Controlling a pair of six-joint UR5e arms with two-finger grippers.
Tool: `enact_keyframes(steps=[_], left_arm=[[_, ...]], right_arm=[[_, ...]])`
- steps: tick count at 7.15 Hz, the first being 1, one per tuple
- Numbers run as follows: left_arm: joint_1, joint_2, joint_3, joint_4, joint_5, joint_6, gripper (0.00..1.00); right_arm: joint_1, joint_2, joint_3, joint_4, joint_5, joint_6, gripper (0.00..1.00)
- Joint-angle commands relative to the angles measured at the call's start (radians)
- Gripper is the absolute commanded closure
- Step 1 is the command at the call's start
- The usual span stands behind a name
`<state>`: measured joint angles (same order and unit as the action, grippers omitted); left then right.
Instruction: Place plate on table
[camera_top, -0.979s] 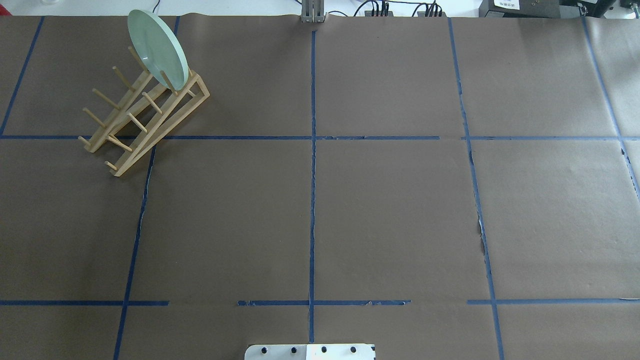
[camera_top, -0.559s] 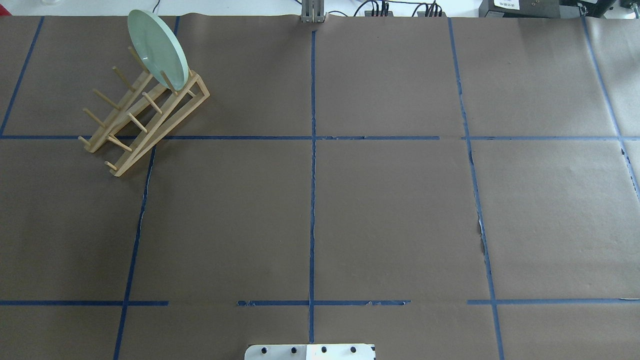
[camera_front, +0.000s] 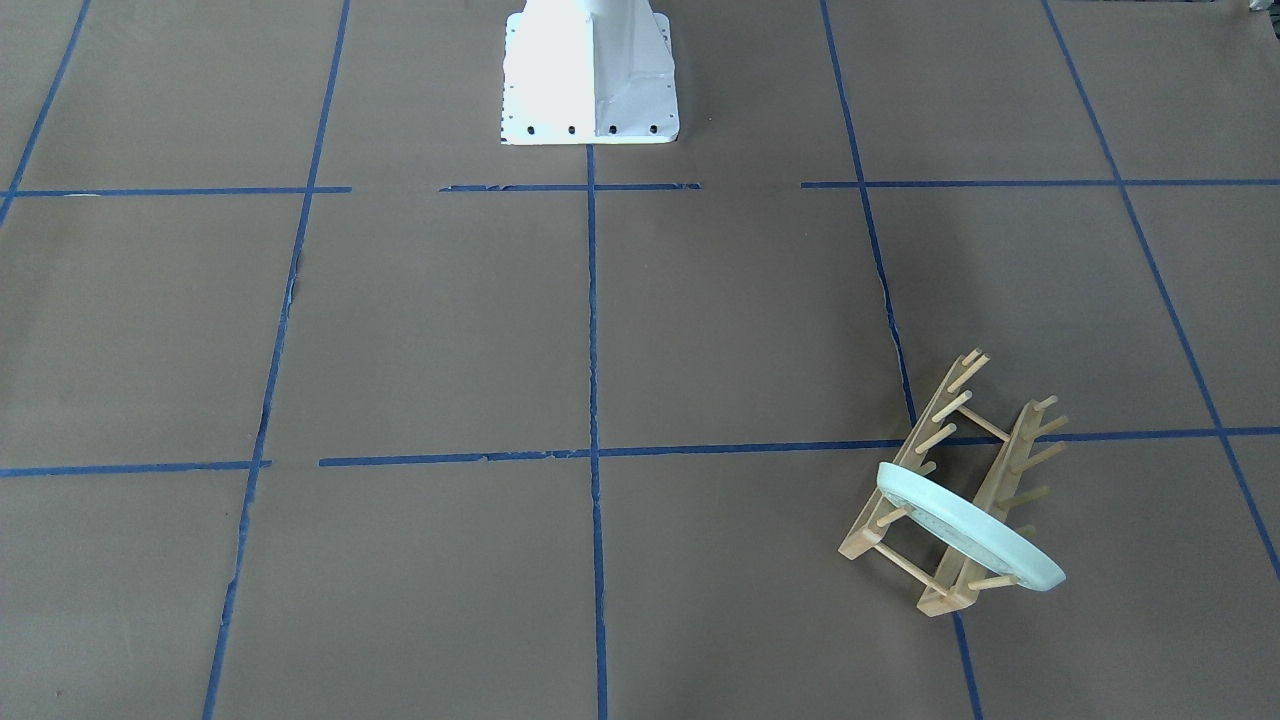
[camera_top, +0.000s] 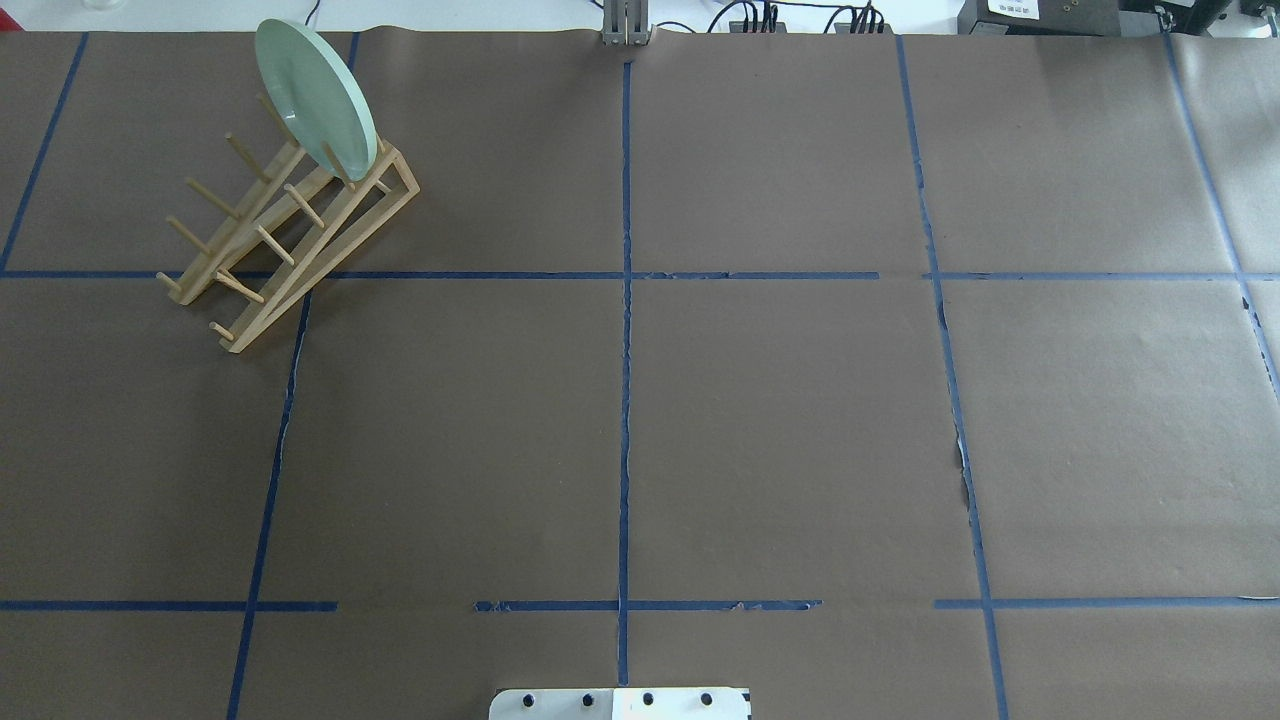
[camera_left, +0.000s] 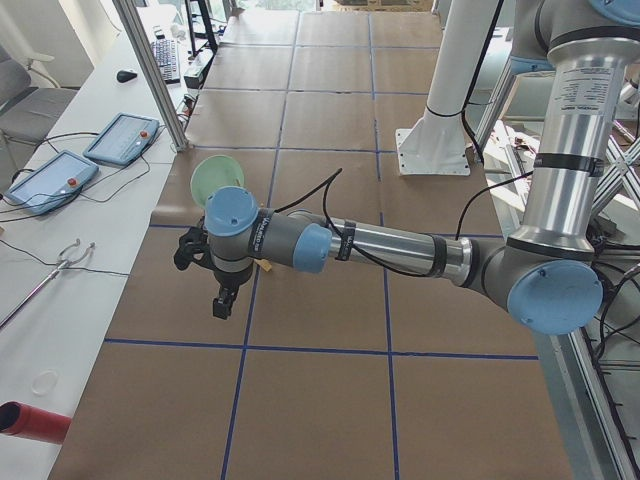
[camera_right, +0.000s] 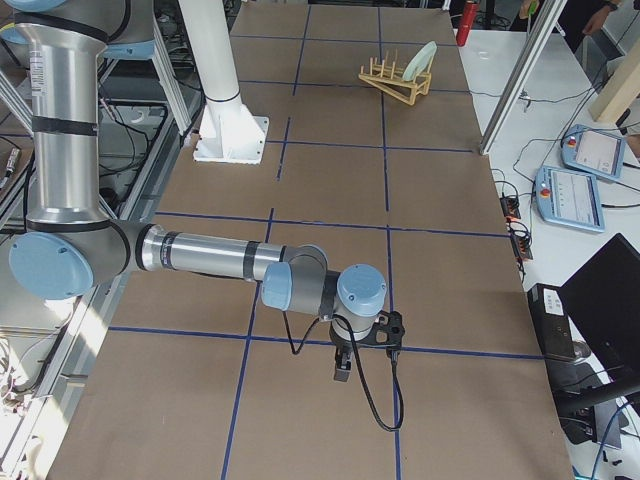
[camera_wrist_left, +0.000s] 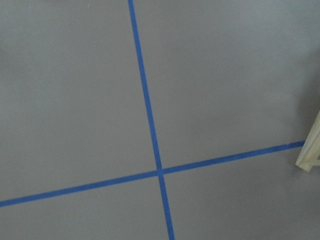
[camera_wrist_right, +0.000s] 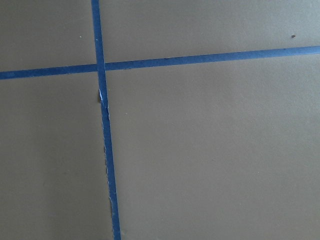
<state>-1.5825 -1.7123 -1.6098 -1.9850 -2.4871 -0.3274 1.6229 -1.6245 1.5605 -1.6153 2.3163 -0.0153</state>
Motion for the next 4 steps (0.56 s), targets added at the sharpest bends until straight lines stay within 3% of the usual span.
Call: enact_keyframes(steps=[1, 4], left_arm=[[0.034, -0.007, 0.007, -0.309, -0.015, -0.402, 0.0], [0.117, -0.053, 0.028, -0.526, 0.005, -0.759, 0.0]], right_arm=[[0.0, 0.0, 0.001, 0.0, 0.0, 0.0, 0.0], [0.0, 0.0, 0.001, 0.0, 0.0, 0.0, 0.0]])
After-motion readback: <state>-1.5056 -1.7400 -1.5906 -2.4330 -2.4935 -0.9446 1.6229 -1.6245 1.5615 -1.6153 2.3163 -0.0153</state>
